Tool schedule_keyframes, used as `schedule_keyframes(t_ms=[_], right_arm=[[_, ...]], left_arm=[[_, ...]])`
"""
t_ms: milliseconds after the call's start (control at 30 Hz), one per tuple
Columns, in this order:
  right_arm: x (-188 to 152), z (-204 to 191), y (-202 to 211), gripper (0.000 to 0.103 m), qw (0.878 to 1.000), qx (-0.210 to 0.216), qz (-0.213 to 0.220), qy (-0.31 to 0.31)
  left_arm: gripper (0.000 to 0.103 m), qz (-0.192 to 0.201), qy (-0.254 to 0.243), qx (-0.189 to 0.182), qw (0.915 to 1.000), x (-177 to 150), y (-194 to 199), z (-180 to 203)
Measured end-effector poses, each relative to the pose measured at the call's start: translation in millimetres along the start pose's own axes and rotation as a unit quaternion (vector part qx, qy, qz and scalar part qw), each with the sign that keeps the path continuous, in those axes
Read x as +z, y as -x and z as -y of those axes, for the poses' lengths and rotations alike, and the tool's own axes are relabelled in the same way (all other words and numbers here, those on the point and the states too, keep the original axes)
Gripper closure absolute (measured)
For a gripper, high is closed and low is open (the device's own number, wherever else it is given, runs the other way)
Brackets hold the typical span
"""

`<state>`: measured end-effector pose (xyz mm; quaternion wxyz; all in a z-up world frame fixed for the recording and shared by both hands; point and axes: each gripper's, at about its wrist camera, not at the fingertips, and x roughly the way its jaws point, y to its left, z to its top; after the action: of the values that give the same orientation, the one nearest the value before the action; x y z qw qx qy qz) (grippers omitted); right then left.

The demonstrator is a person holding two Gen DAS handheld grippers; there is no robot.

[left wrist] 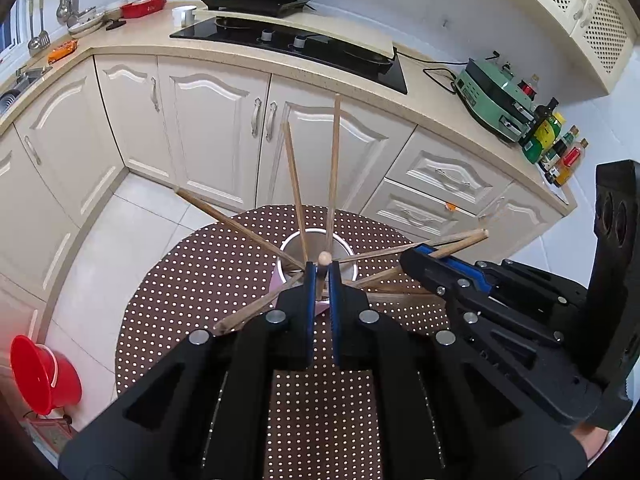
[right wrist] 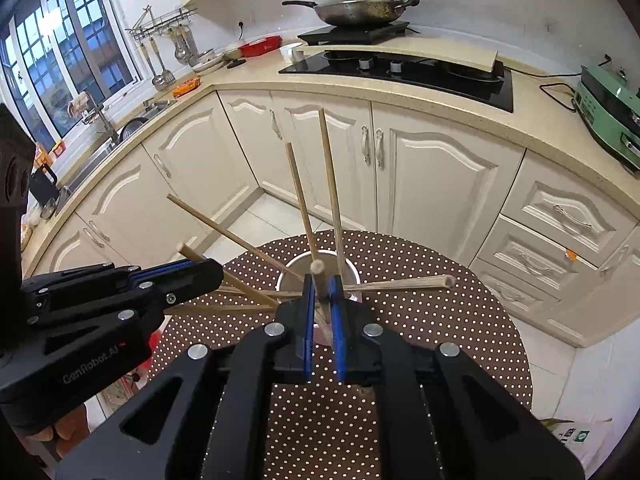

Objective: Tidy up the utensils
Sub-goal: 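Lift the held chopsticks upright and lower them into the pink cup, then open both tools to release the chopsticks and pull back from the cup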

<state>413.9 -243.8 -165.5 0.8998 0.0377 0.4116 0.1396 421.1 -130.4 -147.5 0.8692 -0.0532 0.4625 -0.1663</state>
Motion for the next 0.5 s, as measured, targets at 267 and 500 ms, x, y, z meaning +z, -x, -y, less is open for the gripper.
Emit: schedule_keyframes(t_ms=[267, 500], right_arm=[[-4.0, -6.3, 24.1, 0.079, 1.000, -0.005, 0.024, -0.010], [-8.7, -13.3, 57.2, 0.077, 0.998, -0.009, 0.056, -0.023]], left_arm=[[0.074, 0.012, -0.006, -0.001, 0.9999, -7.3, 21.2, 6.7], [0.049, 0.050, -0.017, 0.009, 0.9986, -16.0, 57.6, 10.2]])
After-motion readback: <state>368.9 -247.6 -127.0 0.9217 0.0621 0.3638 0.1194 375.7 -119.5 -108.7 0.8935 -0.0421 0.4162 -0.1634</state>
